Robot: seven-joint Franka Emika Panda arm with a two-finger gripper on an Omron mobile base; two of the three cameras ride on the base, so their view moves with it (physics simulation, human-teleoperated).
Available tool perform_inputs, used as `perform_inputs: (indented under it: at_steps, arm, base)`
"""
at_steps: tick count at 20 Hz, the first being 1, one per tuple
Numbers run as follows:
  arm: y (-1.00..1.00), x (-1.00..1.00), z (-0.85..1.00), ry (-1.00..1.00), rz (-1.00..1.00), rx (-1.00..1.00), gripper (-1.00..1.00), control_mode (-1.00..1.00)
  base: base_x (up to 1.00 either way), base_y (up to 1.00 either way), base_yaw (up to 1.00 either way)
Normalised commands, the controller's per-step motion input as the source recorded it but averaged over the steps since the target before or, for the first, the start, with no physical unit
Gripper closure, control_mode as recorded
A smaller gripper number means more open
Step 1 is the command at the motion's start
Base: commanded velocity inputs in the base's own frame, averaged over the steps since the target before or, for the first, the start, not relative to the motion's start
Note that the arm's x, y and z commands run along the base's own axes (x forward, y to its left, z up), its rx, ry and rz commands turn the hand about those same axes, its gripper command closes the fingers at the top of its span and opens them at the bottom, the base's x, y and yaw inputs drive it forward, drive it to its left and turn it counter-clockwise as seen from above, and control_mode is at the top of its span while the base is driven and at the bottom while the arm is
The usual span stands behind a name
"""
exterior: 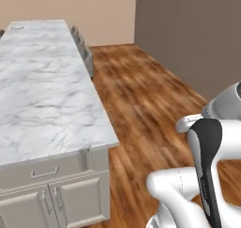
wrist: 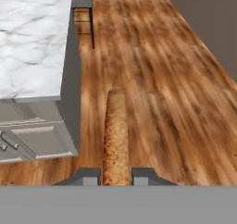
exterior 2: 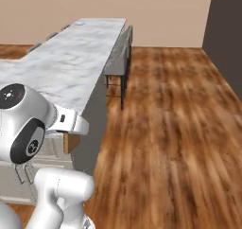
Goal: Start the toaster. Once the lever pops up, take the bread to the plate on the dining counter.
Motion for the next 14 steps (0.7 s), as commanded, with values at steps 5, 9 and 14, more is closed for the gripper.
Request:
perform_inputs:
  at_steps: [5, 9, 14]
  arm:
    - [0.00, 0.00, 0.00, 0.00, 0.00, 0.00, 1.00, 1.00]
    - [0.00, 0.00, 0.00, 0.00, 0.00, 0.00, 1.00, 1.00]
    - [0.00, 0.00, 0.00, 0.00, 0.00, 0.00, 1.00, 1.00]
  base:
    - [0.63, -1.00, 0.21]
    - [0.52, -1.00, 0.18]
    - [0.57, -1.00, 0.19]
